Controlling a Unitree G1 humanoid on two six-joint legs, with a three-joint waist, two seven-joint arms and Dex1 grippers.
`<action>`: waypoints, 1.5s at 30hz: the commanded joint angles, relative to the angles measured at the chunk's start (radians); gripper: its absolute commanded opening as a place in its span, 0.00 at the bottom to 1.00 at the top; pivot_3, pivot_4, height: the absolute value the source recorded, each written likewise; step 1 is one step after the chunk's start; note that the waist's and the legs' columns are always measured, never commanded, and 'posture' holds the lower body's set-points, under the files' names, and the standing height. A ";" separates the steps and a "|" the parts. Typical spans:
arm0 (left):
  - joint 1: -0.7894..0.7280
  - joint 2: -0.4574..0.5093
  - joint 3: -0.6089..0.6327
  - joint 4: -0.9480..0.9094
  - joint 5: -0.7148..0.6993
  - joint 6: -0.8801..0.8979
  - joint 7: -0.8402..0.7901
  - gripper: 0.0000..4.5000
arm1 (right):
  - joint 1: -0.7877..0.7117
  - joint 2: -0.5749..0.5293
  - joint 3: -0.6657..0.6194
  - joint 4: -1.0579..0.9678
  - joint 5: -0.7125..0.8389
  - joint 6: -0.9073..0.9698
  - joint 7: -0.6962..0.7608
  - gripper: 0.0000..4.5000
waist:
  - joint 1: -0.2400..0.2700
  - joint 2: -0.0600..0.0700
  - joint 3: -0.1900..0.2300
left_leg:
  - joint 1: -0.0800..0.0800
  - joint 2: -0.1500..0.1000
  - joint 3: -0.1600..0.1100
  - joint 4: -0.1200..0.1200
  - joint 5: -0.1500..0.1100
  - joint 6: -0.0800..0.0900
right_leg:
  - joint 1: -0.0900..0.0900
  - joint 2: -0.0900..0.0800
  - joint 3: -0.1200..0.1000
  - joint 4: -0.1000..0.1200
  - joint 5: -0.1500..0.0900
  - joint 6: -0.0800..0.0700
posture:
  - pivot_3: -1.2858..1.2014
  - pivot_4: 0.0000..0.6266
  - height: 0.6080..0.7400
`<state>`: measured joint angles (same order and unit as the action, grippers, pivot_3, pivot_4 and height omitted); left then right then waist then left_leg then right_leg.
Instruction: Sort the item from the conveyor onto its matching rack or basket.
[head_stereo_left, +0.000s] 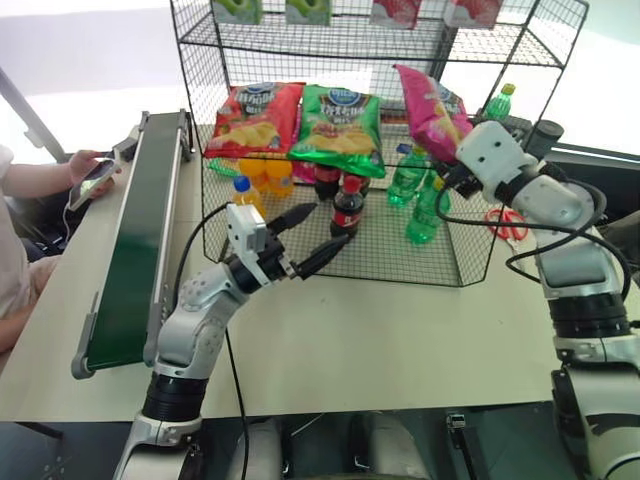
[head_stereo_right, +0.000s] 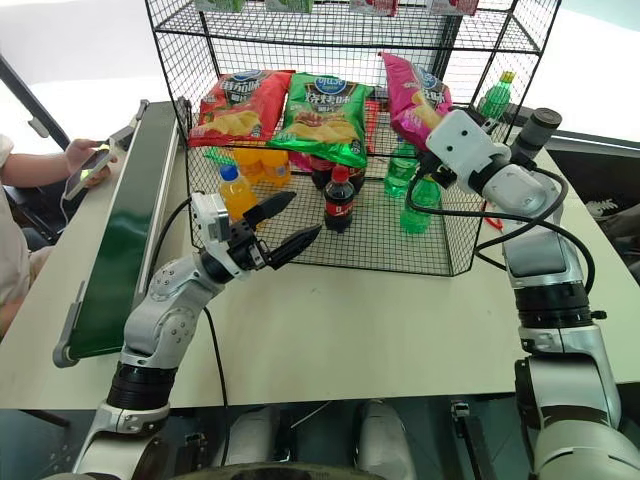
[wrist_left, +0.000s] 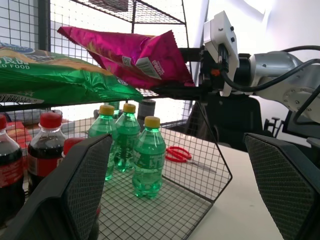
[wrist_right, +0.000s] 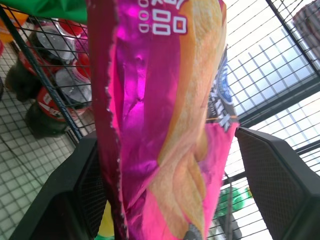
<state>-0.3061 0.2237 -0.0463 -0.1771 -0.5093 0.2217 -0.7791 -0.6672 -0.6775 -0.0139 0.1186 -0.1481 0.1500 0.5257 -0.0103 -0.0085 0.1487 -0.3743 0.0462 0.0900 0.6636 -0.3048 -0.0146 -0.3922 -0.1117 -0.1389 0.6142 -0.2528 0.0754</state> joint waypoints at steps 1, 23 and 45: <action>0.006 0.003 -0.005 -0.038 0.004 -0.018 -0.002 1.00 | 0.005 -0.009 -0.041 -0.050 0.023 0.000 -0.008 0.81 | 0.000 0.000 0.000 | 0.000 0.000 0.000 0.000 0.000 0.000 | 0.000 0.000 0.000 0.000 0.000 0.000 | 0.52 0.24 1.00; 0.007 0.009 -0.026 -0.043 0.022 -0.032 0.000 1.00 | -0.035 -0.133 0.111 0.058 -0.382 -0.214 -0.241 0.01 | -0.003 0.000 0.000 | 0.000 0.000 0.001 0.000 0.000 0.000 | -0.001 0.000 0.000 0.000 0.000 0.000 | 0.52 0.24 1.00; 0.019 -0.003 -0.035 -0.030 0.051 -0.049 -0.004 1.00 | -0.043 -0.025 -0.032 -0.027 0.054 -0.077 0.049 0.74 | -0.002 0.000 0.000 | 0.000 0.001 0.000 0.000 0.000 0.000 | 0.000 0.000 0.000 0.000 0.000 0.000 | 0.52 0.24 1.00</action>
<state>-0.2827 0.2239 -0.0725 -0.1784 -0.4602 0.2003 -0.7802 -0.7061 -0.7021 0.0114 0.1605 -0.1582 0.0587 0.5626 -0.0124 -0.0083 0.1487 -0.3740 0.0467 0.0900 0.6636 -0.3048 -0.0146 -0.3923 -0.1115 -0.1389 0.6146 -0.2527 0.0754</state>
